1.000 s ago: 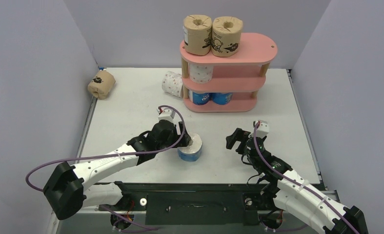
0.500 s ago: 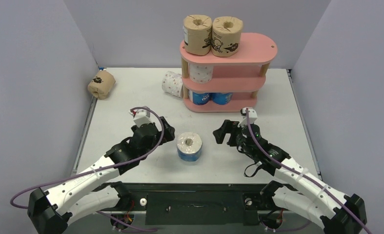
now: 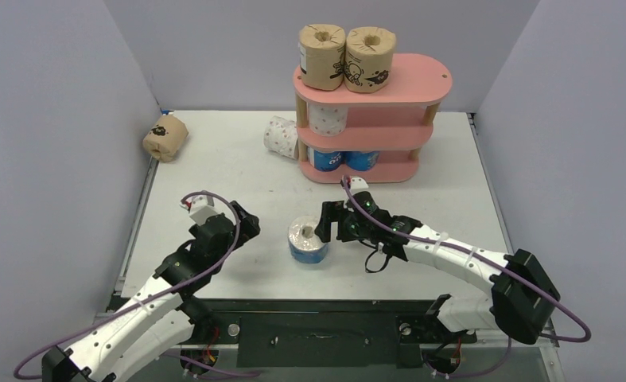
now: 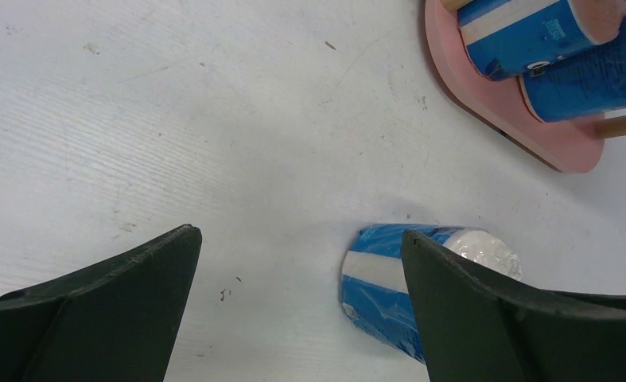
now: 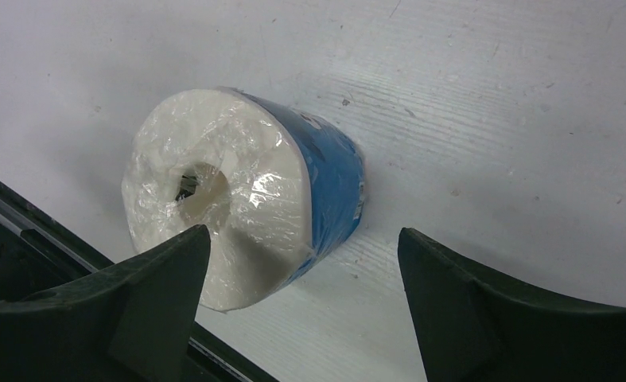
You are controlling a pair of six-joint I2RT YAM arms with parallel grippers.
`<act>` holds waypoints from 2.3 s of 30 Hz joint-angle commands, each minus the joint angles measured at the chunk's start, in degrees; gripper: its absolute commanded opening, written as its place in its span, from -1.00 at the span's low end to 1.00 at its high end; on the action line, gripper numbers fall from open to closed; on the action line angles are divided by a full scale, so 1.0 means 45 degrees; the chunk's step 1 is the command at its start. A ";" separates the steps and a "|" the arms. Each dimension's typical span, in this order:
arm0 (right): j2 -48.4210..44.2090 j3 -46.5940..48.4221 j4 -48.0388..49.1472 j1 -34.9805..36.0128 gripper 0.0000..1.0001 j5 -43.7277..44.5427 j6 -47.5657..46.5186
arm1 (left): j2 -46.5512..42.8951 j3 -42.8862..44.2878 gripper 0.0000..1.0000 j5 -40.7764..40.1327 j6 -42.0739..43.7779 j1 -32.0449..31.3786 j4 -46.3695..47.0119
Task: Place and organize the paper towels onto the shelf
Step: Pick up the paper towel from the center of the board.
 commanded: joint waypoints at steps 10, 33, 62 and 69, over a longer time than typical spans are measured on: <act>0.1639 0.1267 0.1014 0.0342 0.60 -0.0464 0.0377 | -0.1993 -0.1426 0.93 0.1208 0.0728 0.1060 0.1174; 0.2311 0.1042 0.0874 0.0460 0.25 0.0273 0.0773 | -0.1307 -0.1796 0.93 0.1933 0.0325 0.1174 0.1760; -0.1026 0.1305 -0.1517 -0.1605 -0.27 0.2091 0.0518 | -0.1419 -0.1791 0.93 0.1860 0.0279 0.1218 0.1803; -0.3018 0.0574 -0.2173 -0.4753 -0.26 0.2941 0.1654 | -0.1470 -0.1817 0.93 0.2008 0.0274 0.1271 0.1918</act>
